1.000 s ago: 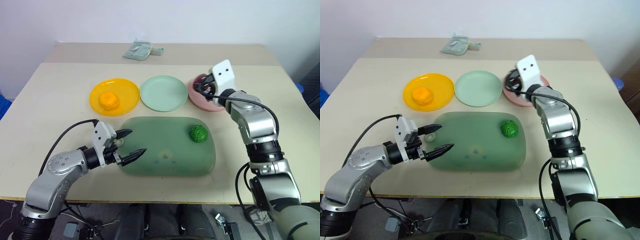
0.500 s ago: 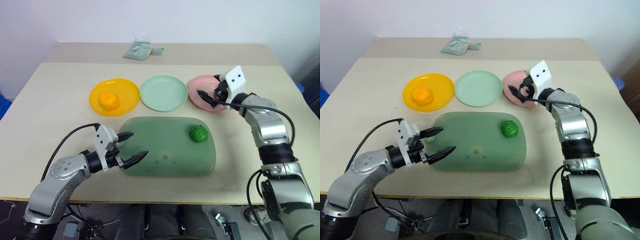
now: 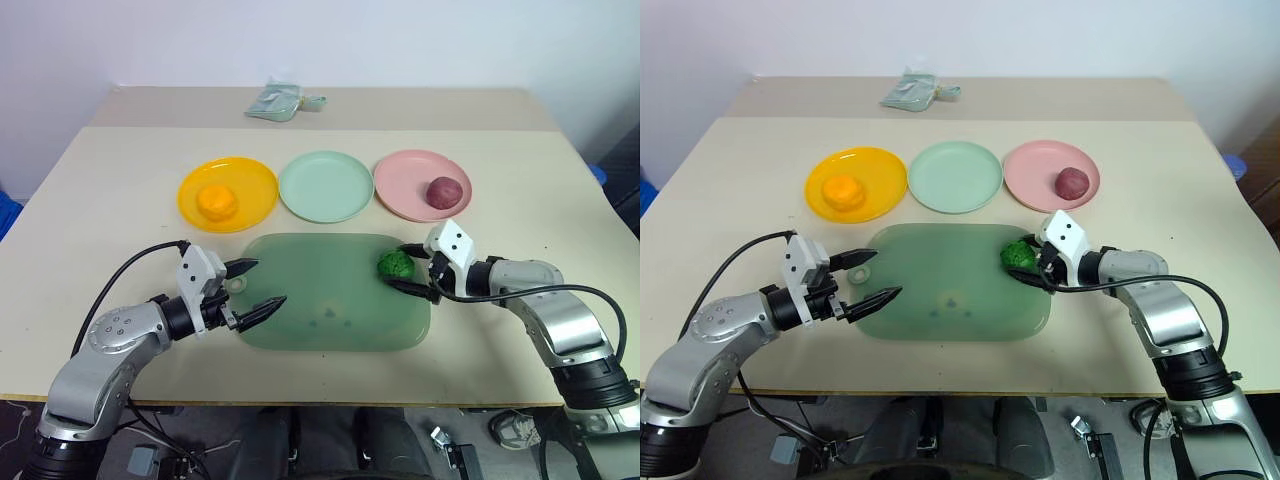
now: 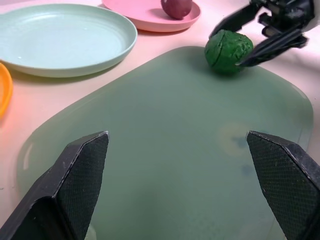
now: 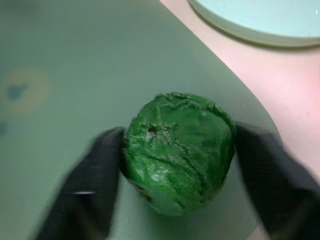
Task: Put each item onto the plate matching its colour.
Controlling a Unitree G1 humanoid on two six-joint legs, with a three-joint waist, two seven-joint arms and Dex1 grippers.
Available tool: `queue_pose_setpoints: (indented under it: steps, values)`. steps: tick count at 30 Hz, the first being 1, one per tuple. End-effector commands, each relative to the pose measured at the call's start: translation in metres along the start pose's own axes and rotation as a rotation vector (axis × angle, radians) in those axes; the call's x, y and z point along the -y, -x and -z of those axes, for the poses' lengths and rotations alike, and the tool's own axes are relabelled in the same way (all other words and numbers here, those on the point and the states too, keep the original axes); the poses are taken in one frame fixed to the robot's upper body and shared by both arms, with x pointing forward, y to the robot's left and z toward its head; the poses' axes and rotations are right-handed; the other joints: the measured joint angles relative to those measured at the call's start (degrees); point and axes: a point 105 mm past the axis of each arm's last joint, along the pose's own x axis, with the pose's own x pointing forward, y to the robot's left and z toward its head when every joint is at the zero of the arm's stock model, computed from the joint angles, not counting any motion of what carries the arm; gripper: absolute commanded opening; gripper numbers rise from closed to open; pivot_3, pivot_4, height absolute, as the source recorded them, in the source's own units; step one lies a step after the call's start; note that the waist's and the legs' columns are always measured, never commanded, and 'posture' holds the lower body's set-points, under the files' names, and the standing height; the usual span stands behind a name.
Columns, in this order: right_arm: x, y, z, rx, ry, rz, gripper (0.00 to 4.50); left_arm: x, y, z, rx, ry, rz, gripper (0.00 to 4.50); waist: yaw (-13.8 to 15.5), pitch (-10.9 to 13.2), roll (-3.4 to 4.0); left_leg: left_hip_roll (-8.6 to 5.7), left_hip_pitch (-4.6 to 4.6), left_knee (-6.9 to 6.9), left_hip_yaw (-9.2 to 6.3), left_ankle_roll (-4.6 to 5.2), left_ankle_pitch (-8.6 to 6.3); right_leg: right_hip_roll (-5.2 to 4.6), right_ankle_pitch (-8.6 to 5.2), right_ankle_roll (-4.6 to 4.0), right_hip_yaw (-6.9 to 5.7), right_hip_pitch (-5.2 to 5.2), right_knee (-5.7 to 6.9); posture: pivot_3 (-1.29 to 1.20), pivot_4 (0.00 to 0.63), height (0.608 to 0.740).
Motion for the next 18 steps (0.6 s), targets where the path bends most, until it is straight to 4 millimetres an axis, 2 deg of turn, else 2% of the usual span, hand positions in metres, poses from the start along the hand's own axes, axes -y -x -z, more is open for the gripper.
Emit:
queue_pose_setpoints:
  steps: [1, 4, 6, 8, 13, 15, 18]
  values:
    - [0.007, -0.007, -0.034, 0.133, 0.051, 0.046, 1.97, -0.003, 0.005, -0.005, 0.013, -0.027, -0.03, 4.5, -0.2, 0.0, 0.0, 0.0, 0.0, 0.0, 0.0, 0.0, 0.0, 0.0, 0.0, 0.0, 0.0, 0.0, 0.0, 0.0, 0.15, 0.74]
    - [0.022, -0.026, -0.057, 0.226, 0.04, 0.154, 1.97, -0.012, 0.012, -0.001, 0.015, -0.017, -0.104, 4.5, -0.5, 0.0, 0.01, 0.02, 0.0, -0.06, 0.0, -0.05, 0.03, 0.03, 0.0, 0.0, 0.01, -0.08, 0.03, 0.0, 0.15, 0.74]
    - [0.042, -0.053, -0.068, 0.24, -0.008, 0.296, 1.97, -0.023, 0.018, 0.002, 0.035, -0.001, -0.196, 4.5, -0.8, 0.0, 0.01, 0.02, 0.0, -0.09, 0.0, -0.12, 0.06, 0.04, 0.0, -0.01, 0.01, -0.11, 0.05, 0.0, 0.15, 0.74]
    - [0.053, -0.073, -0.074, 0.233, -0.028, 0.377, 1.97, -0.029, 0.02, 0.004, 0.046, 0.008, -0.247, 4.5, -0.8, 0.0, 0.01, 0.01, -0.01, -0.08, 0.01, -0.25, 0.14, 0.05, 0.0, -0.01, 0.01, -0.14, 0.09, 0.0, 0.15, 0.74]
    - [0.062, -0.114, -0.084, 0.238, -0.088, 0.431, 1.97, -0.023, 0.02, 0.005, 0.053, 0.013, -0.259, 4.5, -0.3, 0.0, 0.0, -0.08, -0.08, -0.08, 0.01, -0.22, 0.13, 0.03, 0.0, -0.01, -0.04, -0.18, 0.1, 0.0, 0.15, 0.74]
    - [0.066, -0.12, -0.086, 0.246, -0.109, 0.434, 2.98, -0.021, 0.022, 0.004, 0.059, 0.012, -0.274, 4.5, -0.4, 0.0, 0.0, -0.15, -0.08, -0.06, 0.02, -0.17, 0.1, -0.01, 0.0, -0.01, -0.04, -0.16, 0.09, 0.0, 0.15, 0.74]
    - [0.067, -0.12, -0.095, 0.303, -0.085, 0.419, 4.26, -0.021, 0.027, 0.002, 0.07, 0.011, -0.311, 4.5, -0.5, 0.0, 0.01, -0.16, -0.08, -0.05, 0.01, -0.16, 0.1, -0.02, 0.0, 0.0, -0.04, -0.15, 0.09, 0.0, 0.15, 0.74]
